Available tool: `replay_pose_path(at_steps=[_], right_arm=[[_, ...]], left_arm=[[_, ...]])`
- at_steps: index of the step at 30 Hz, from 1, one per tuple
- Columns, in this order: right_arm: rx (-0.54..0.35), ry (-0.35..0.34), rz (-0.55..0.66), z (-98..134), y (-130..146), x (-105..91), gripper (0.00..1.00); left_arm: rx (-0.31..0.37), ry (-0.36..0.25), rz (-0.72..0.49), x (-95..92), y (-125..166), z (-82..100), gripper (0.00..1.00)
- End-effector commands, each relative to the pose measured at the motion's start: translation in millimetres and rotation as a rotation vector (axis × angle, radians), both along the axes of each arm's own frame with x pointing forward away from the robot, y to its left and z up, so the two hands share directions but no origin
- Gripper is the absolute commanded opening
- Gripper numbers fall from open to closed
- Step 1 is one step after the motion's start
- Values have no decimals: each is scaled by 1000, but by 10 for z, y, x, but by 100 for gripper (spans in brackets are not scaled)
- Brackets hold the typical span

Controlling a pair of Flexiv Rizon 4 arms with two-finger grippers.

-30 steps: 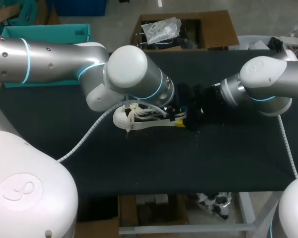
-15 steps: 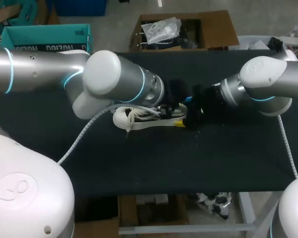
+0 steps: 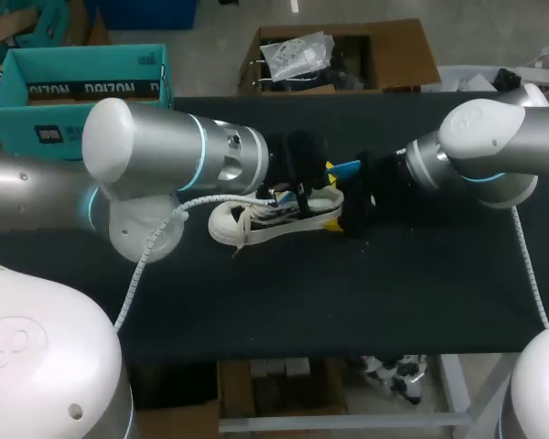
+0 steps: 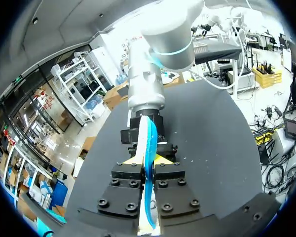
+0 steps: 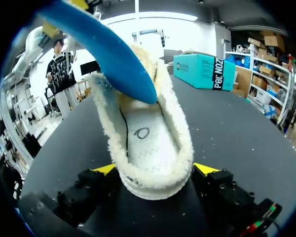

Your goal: Open the shoe tongue, take the insole out of the shoe, put the insole back into the shoe, and pack the shoe into the shoebox

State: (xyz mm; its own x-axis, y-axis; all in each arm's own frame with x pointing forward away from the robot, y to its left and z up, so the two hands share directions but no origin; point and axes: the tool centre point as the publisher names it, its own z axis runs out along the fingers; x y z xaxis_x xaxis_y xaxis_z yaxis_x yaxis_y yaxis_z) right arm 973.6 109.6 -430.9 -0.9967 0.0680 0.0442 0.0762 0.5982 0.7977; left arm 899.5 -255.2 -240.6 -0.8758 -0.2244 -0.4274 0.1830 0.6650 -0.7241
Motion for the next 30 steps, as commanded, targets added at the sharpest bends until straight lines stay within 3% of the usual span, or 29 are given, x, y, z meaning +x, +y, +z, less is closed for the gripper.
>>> replay_pose_path(at_steps=[1,8,14,20,30], right_arm=[[-6,10,-7,-22,-84,2,100],[-34,24,-30,26,-319,-57,100],[-75,21,-35,144,-518,-79,100],[-119,15,-29,267,-676,-92,100],[-192,-2,-3,488,-915,-43,100]], left_arm=[[-189,5,-135,-36,3,147,0],[-290,-3,-200,-118,-167,394,0],[-325,-7,-222,-150,-321,575,0],[-326,-37,-245,-213,-364,756,0],[-289,-96,-260,-293,-116,1063,0]])
